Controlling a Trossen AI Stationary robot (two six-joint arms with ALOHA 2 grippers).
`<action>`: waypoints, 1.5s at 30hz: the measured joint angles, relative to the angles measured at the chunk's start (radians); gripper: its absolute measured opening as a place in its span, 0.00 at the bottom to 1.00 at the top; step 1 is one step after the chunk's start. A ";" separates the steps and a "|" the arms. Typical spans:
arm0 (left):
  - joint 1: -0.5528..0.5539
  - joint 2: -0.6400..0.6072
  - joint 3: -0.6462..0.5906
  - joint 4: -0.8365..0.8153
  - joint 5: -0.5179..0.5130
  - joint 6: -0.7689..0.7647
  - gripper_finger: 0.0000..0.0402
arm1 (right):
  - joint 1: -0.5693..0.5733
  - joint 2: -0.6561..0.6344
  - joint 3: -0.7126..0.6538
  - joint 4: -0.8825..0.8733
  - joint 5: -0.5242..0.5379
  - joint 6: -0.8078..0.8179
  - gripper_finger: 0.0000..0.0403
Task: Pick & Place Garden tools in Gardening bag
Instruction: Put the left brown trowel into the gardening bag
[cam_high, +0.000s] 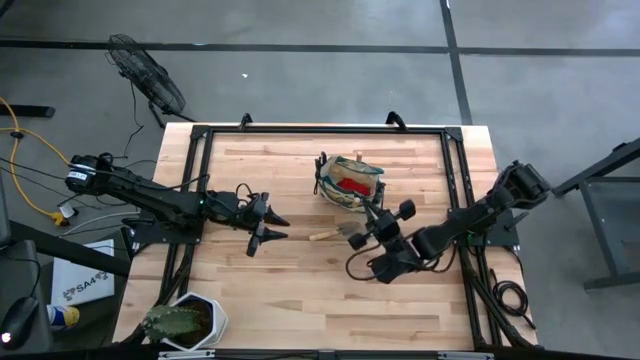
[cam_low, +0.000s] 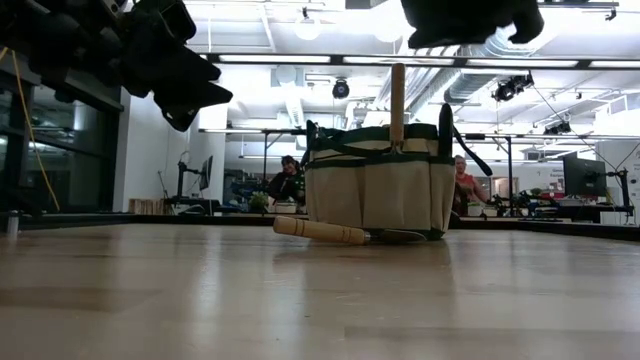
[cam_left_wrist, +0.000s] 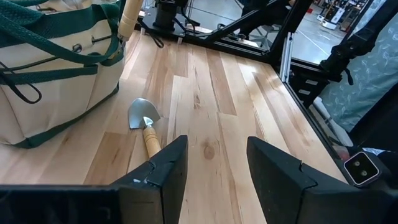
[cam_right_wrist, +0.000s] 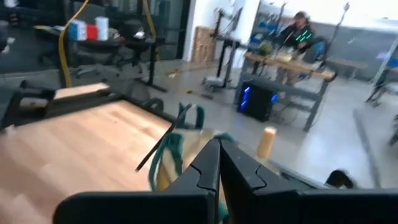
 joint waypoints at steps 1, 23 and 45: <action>0.000 0.000 0.000 0.000 0.000 0.000 0.40 | -0.003 -0.006 0.000 -0.047 -0.027 0.050 0.01; 0.000 0.000 0.000 0.000 -0.003 0.006 0.40 | 0.005 -0.107 0.000 -0.331 -0.134 0.195 0.01; 0.000 0.000 0.000 -0.003 0.001 0.012 0.40 | -0.118 -0.234 -0.038 0.040 -0.645 -0.370 0.01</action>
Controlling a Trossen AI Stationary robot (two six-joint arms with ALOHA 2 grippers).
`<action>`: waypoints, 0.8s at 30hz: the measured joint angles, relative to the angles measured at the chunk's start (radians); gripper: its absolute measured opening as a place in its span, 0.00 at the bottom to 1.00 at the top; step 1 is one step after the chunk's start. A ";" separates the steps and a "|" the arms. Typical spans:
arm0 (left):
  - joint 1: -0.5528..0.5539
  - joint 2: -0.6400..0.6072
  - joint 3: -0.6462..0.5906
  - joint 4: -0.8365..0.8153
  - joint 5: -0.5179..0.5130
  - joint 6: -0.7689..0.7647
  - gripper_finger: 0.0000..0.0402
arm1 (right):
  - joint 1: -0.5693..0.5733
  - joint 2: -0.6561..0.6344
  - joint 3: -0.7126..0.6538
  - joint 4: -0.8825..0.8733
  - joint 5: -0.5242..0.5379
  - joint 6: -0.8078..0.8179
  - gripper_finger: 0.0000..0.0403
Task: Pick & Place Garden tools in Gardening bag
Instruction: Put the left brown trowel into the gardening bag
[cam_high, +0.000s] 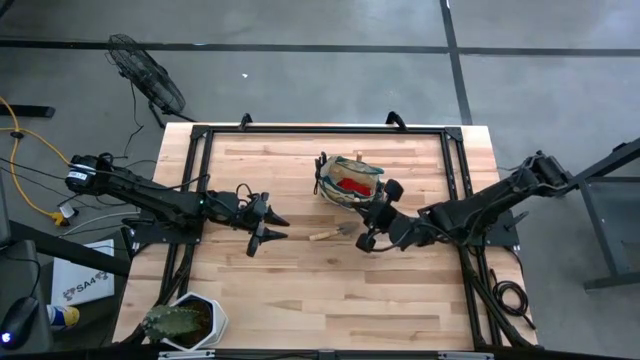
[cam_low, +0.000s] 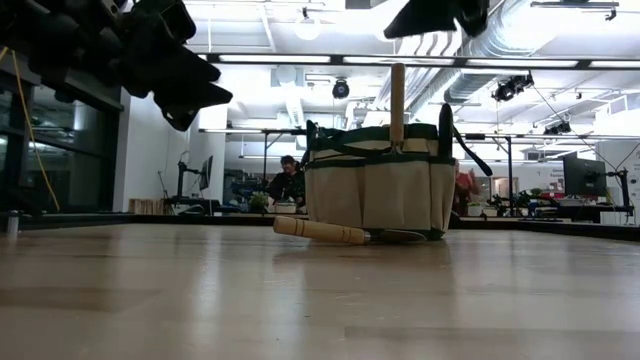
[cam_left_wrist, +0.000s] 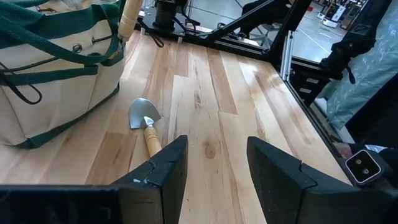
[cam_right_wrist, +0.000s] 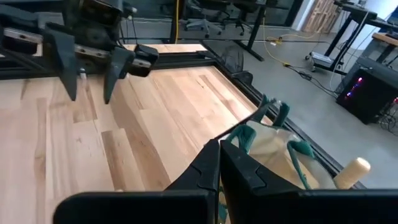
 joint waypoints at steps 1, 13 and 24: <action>0.000 0.000 0.000 -0.005 0.000 0.000 0.40 | -0.004 -0.001 -0.017 0.023 -0.002 0.000 0.01; 0.000 0.000 0.000 -0.020 0.000 0.000 0.40 | -0.003 -0.130 -0.263 0.464 -0.048 -0.139 0.01; 0.000 0.000 0.000 -0.019 -0.006 -0.004 0.40 | -0.003 -0.170 -0.452 0.804 -0.071 -0.158 0.01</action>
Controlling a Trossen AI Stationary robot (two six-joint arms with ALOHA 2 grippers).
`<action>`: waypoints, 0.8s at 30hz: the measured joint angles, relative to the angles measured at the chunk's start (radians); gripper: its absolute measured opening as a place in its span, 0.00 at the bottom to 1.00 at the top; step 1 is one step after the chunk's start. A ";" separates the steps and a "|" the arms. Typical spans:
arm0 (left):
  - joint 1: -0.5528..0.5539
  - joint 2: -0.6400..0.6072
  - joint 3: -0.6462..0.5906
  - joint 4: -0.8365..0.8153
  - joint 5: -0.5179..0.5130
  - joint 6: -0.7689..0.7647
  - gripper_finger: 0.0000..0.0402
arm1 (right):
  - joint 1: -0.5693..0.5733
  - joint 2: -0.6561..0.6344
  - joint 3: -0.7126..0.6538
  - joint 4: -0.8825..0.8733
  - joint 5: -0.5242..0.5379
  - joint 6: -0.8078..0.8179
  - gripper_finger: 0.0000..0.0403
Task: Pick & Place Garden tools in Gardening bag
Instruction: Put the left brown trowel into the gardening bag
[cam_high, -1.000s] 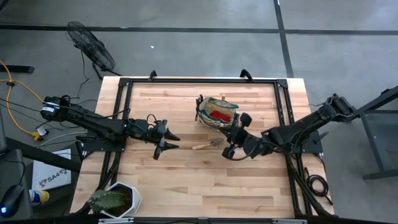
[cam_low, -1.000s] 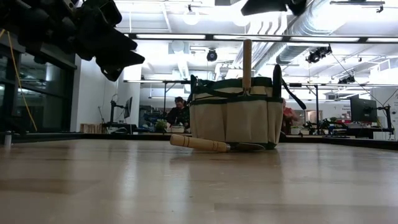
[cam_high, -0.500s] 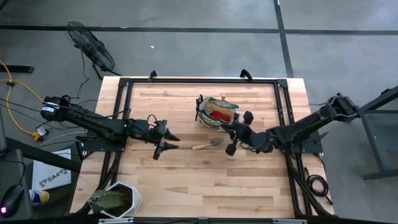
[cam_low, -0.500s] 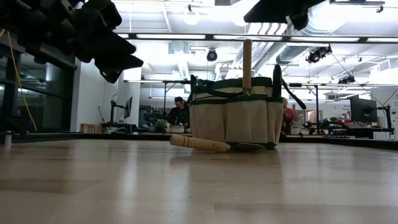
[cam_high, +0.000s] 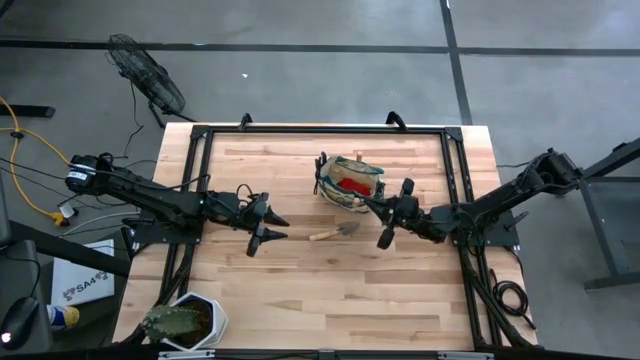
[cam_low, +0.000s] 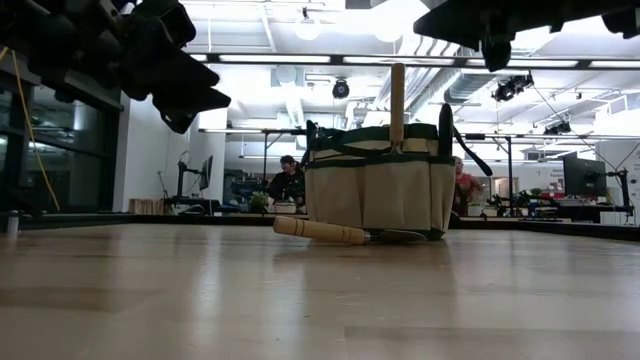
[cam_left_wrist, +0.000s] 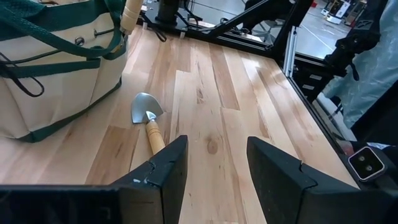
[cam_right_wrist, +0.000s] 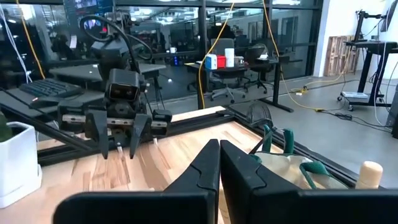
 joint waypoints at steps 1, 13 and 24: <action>0.000 0.000 0.000 0.000 -0.008 0.000 0.40 | 0.000 0.001 0.000 0.002 0.000 0.000 0.01; 0.000 0.004 0.000 0.003 -0.021 -0.003 0.40 | -0.001 0.050 0.000 0.050 -0.071 0.000 0.01; 0.000 0.004 0.000 0.002 -0.023 -0.003 0.40 | -0.048 0.110 0.010 0.110 -0.140 -0.005 0.01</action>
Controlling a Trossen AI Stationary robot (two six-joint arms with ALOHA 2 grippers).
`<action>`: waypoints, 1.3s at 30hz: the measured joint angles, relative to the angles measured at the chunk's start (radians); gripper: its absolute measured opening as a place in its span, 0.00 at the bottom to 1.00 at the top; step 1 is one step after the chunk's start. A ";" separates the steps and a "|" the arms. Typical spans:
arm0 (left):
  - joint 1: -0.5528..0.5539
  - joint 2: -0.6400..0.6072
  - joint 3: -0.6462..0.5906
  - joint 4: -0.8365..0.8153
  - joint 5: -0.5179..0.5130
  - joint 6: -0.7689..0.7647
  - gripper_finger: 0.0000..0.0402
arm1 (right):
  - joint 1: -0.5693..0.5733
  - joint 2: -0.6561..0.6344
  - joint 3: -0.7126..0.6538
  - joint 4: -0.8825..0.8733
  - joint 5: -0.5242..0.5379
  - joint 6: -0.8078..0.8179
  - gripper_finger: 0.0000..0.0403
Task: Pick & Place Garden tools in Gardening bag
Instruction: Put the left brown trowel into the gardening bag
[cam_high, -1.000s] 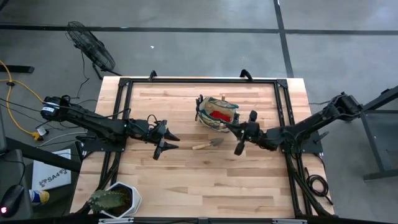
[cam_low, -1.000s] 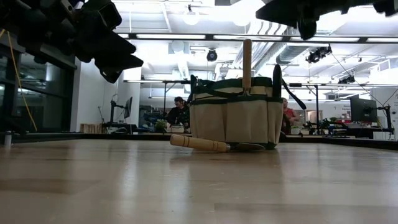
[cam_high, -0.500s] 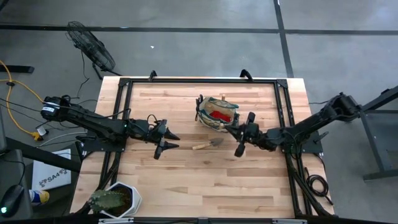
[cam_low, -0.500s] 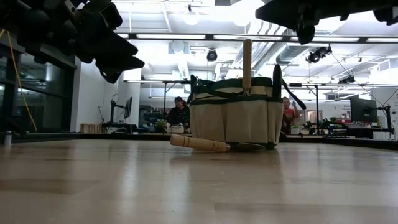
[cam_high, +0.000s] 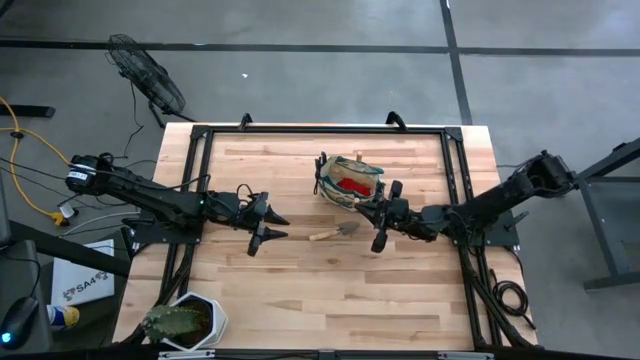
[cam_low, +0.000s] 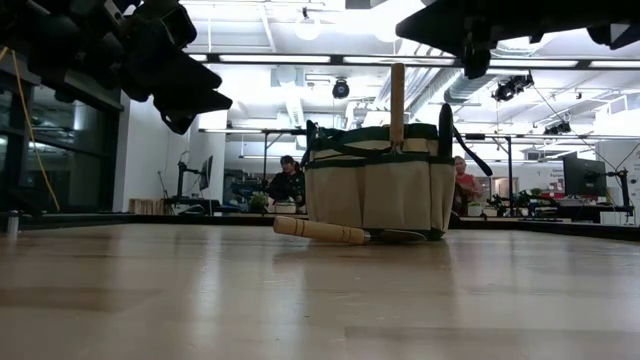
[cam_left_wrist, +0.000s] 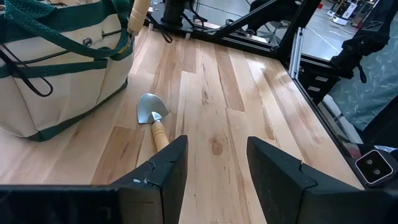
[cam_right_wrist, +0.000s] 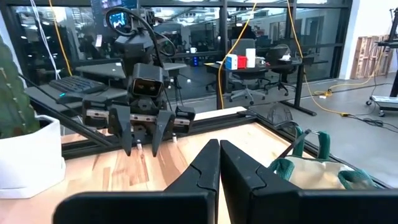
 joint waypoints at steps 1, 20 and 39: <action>0.000 0.000 0.000 0.000 0.000 0.000 0.40 | -0.004 0.005 0.005 0.000 -0.001 -0.001 0.01; 0.000 0.000 0.000 -0.002 0.001 0.000 0.40 | -0.052 0.024 0.013 -0.083 0.025 0.059 0.01; 0.000 0.000 0.000 -0.003 0.005 0.000 0.40 | -0.070 0.024 0.013 -0.118 0.059 0.107 0.01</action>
